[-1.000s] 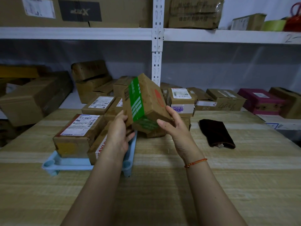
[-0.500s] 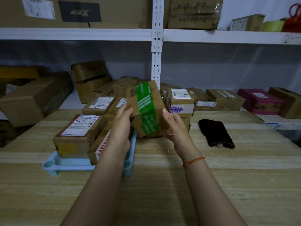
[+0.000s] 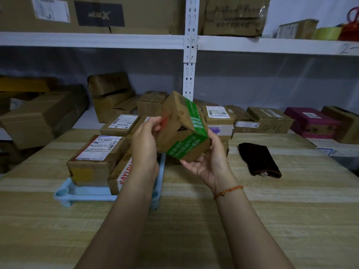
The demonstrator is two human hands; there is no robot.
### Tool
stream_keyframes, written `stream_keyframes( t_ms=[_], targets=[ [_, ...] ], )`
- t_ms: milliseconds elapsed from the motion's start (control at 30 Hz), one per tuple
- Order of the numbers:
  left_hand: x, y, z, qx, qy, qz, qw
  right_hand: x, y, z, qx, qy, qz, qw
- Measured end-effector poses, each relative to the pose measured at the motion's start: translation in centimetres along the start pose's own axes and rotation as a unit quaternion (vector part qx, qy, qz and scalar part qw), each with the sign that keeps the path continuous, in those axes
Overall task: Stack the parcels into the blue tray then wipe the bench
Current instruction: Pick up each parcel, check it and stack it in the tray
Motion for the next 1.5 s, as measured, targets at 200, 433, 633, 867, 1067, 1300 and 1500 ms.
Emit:
stream_keyframes(
  t_ms=[200,433,633,867,1067,1300,1500],
  targets=[
    [0.0,-0.4,1.2,-0.054,-0.053,0.006,0.997,0.1,-1.2,-0.2,0.062,0.023,-0.041,0.997],
    [0.7,0.5,2.1,0.0,-0.045,0.059,0.997,0.9,-1.2,-0.7,0.033,0.009,-0.026,0.999],
    [1.6,2.4,2.2,0.093,0.025,0.126,0.987,2.2,-2.0,-2.6,-0.006,0.016,-0.016,1.0],
    [4.3,1.0,3.5,0.056,-0.003,0.134,0.989,4.2,-1.3,-4.0,-0.111,-0.05,0.047,0.991],
    [8.7,-1.2,3.4,0.104,-0.013,0.083,0.991,7.1,1.1,-7.0,-0.258,-0.089,0.181,0.945],
    [14.2,-1.3,2.8,0.172,0.009,0.059,0.983,11.6,0.6,-9.4,-0.308,-0.045,0.138,0.94],
    [18.1,0.0,3.9,0.156,-0.022,0.091,0.983,14.4,-0.3,-10.8,-0.312,-0.011,0.158,0.937]
  ],
)
Point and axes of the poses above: each hand's wrist, its own x-axis towards the middle knuckle, its own z-axis out of the back of the hand, y = z × x, the point moved 9 cm from there along x, towards the middle knuckle, and after that the axes turned 1 degree about x, right-handed, at the moved point
